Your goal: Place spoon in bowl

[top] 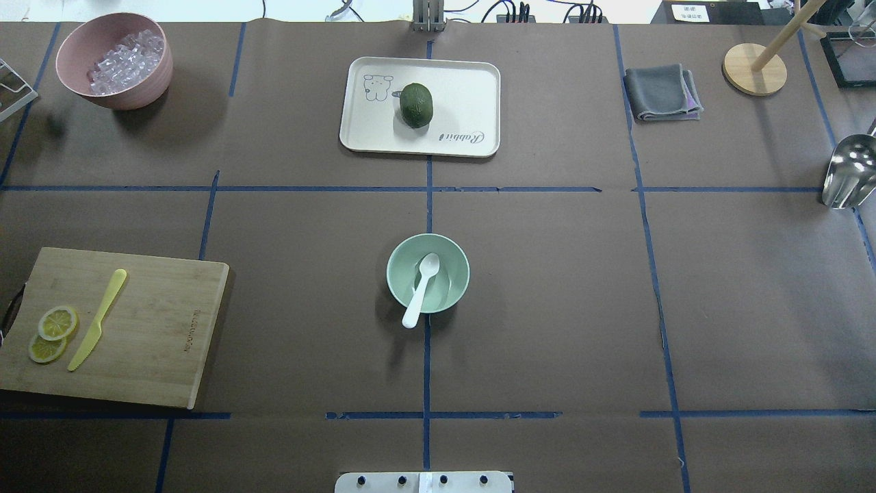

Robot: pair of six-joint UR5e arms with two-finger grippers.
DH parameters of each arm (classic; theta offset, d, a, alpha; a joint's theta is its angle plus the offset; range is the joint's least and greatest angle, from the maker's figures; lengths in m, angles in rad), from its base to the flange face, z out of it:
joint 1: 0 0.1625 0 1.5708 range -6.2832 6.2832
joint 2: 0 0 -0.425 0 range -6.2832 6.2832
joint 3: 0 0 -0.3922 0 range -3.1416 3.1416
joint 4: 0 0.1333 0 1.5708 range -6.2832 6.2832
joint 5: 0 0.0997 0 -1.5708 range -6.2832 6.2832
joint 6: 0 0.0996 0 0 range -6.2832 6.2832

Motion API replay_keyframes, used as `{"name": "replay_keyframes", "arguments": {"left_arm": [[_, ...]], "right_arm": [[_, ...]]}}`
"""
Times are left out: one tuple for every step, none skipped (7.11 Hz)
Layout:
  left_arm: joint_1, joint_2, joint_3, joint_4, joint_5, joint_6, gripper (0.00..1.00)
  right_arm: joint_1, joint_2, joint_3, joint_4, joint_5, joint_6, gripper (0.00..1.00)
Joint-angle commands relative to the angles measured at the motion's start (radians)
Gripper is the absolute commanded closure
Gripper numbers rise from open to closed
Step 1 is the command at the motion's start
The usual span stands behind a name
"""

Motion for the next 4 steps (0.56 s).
{"name": "replay_keyframes", "arguments": {"left_arm": [[0.001, 0.002, -0.001, -0.004, -0.001, 0.001, 0.00], [0.001, 0.002, -0.004, -0.007, 0.004, 0.001, 0.00], [0.003, 0.001, 0.001, -0.005, 0.005, -0.002, 0.00], [0.003, -0.001, 0.002, -0.004, 0.042, -0.002, 0.00]], "right_arm": [[0.003, 0.001, 0.013, -0.005, -0.002, -0.002, 0.01], [-0.022, 0.001, 0.011, -0.005, -0.005, -0.004, 0.01], [-0.012, 0.002, 0.013, -0.005, -0.012, -0.010, 0.01], [-0.018, 0.001, 0.013, -0.005, -0.012, -0.010, 0.01]]}}
